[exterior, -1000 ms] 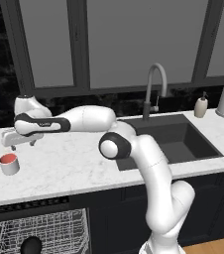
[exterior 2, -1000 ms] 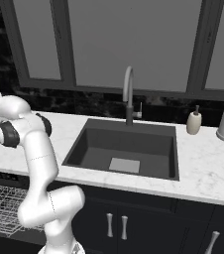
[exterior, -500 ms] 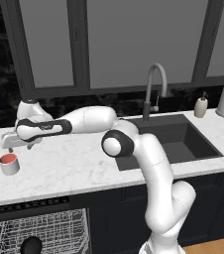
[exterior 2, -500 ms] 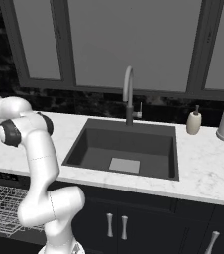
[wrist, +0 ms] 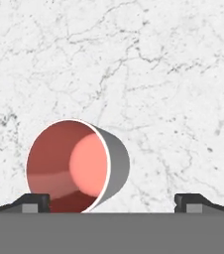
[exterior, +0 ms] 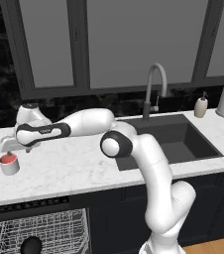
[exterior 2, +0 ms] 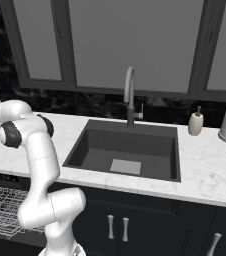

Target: Pick up the cup and bowl from the counter, place them in the dishwasher, and close the dishwasher door.

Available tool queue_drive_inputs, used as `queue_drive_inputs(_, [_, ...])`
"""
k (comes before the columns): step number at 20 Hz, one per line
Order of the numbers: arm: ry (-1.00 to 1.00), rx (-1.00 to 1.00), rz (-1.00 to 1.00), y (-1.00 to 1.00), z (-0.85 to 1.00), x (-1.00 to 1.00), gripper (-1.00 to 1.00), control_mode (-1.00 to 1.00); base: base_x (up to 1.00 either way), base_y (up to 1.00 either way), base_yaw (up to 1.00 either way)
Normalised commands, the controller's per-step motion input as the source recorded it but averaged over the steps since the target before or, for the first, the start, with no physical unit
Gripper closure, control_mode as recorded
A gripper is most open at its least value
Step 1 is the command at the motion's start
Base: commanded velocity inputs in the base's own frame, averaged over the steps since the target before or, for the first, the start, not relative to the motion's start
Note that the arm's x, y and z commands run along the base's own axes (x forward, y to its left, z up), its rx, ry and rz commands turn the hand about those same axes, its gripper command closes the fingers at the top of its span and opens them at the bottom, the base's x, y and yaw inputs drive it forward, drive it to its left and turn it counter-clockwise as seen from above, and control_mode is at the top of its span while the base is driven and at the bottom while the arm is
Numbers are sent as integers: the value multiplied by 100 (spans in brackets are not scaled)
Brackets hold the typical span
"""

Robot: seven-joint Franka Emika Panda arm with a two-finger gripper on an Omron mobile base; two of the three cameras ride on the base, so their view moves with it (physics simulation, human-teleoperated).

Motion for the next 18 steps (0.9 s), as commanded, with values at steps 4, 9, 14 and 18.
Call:
queue_drive_inputs(4, [0, 0, 0, 24, -9, 13, -100, -100, 0, 0, 0])
queue_drive_inputs(9, [0, -2, 0, 5, -25, 11, -100, -100, 0, 0, 0])
queue_drive_inputs(14, [0, -3, 0, 0, -42, 1, -100, -100, 0, 0, 0])
queue_drive_inputs(18, [0, -1, 0, 0, -21, 0, -100, -100, 0, 0, 0])
